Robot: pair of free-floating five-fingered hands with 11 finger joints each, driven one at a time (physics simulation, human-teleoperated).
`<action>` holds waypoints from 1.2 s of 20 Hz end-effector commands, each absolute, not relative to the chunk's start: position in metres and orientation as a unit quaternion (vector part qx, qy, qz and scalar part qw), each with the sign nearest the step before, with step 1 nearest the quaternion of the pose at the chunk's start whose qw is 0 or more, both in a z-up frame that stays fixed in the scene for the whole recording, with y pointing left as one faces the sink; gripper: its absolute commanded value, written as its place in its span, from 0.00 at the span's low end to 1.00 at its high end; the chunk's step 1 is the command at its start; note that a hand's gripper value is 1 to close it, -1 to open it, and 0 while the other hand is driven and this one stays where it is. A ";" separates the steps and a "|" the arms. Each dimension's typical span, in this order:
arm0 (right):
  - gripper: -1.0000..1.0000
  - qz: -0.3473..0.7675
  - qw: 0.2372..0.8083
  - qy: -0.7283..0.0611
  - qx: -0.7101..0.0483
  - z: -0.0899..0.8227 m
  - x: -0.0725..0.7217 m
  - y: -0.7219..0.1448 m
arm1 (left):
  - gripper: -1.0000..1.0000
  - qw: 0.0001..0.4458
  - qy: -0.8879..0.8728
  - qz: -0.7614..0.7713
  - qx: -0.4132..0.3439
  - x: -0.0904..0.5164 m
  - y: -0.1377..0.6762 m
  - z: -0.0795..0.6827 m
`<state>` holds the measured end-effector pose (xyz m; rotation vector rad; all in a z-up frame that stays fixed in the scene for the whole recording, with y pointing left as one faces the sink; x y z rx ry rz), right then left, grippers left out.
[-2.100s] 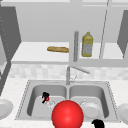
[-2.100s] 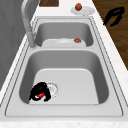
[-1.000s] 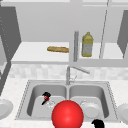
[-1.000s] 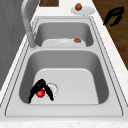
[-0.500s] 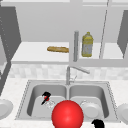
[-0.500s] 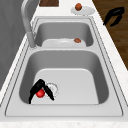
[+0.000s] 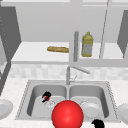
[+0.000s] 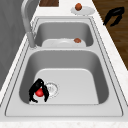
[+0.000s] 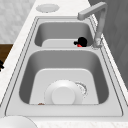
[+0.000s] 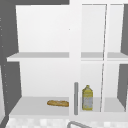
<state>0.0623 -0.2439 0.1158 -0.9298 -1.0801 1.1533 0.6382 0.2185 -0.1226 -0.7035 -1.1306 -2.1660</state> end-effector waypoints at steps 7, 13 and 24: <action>0.50 0.499 0.608 -0.468 -0.402 0.116 0.062 -0.244 | 1.00 0.246 -0.447 -0.819 -0.263 0.652 0.229 -0.125; 0.50 0.499 0.608 -0.468 -0.402 0.116 0.062 -0.244 | 1.00 0.283 -0.444 -0.813 -0.248 0.636 0.233 -0.106; 0.50 0.499 0.608 -0.468 -0.402 0.116 0.062 -0.244 | 0.00 0.363 -0.430 -0.794 -0.230 0.642 0.207 -0.126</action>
